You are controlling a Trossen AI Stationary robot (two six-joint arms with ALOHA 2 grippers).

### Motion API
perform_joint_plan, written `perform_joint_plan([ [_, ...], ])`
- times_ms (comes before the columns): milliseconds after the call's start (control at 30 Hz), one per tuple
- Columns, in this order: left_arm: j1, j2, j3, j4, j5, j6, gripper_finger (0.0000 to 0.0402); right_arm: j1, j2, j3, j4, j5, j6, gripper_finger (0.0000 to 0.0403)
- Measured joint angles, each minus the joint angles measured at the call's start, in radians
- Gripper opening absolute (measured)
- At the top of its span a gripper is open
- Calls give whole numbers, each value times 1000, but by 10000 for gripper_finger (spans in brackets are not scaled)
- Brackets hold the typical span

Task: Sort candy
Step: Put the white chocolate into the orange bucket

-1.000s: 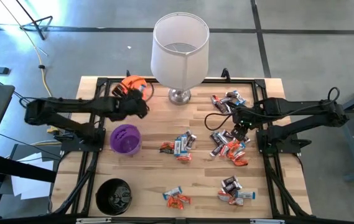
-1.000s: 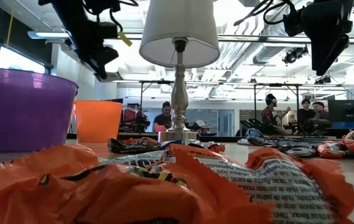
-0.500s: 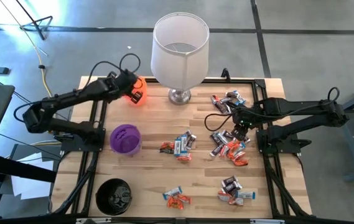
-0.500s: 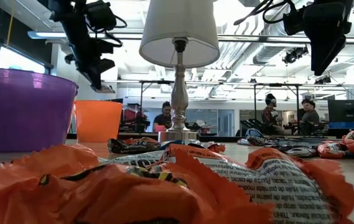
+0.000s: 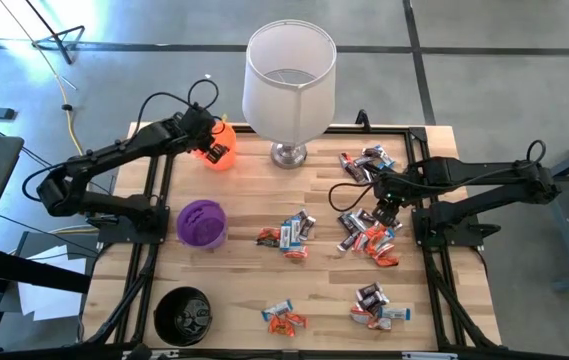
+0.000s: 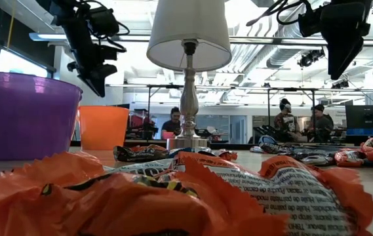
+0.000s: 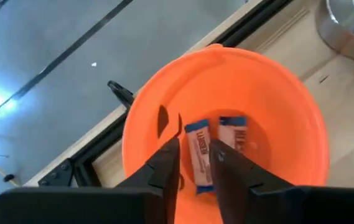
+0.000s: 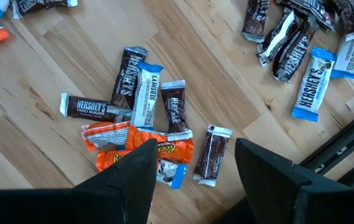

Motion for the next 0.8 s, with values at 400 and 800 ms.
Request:
perform_joint_plan([
  [400, -320, 26, 1, 151, 404, -260, 90, 0, 0, 0, 0, -2, 2, 211],
  [800, -729, 247, 2, 247, 278, -541, 90, 0, 0, 0, -24, -2, 20, 211],
])
